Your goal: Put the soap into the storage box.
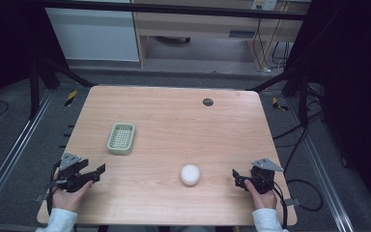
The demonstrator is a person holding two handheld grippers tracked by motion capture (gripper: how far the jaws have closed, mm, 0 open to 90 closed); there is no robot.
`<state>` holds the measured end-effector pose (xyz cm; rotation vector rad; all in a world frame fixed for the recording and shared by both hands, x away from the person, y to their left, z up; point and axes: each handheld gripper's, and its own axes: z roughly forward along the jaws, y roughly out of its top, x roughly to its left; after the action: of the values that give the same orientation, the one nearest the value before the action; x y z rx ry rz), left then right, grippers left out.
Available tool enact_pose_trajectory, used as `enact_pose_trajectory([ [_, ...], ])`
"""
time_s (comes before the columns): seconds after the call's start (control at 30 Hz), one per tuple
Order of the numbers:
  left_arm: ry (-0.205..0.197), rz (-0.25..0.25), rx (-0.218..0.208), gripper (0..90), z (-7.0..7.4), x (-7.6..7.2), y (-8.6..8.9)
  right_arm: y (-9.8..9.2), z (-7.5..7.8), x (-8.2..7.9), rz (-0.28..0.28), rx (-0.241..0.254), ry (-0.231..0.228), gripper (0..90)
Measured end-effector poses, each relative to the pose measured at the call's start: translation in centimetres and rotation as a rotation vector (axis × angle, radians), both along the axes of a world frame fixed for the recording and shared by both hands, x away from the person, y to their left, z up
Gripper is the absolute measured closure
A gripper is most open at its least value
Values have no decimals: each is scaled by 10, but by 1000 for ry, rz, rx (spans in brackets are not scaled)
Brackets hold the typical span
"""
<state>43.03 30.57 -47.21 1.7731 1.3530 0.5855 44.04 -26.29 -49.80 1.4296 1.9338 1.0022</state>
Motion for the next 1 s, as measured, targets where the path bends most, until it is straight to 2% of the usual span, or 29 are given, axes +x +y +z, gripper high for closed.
enact_pose_trajectory([
  [0.1,-2,-5,8,270,1,0,-2,0,1,-1,-1,-11,-21,48],
  [0.17,-2,-8,2,270,1,0,-4,-1,2,-1,-3,3,-16,46],
  [0.33,-2,-16,19,266,2,0,-6,-1,1,0,-10,-5,2,46],
  [0.5,-2,-27,16,261,3,0,-8,-1,1,0,-18,-7,-4,46],
  [1.0,-6,-102,26,248,9,0,-27,0,0,1,-5,-16,-2,44],
])
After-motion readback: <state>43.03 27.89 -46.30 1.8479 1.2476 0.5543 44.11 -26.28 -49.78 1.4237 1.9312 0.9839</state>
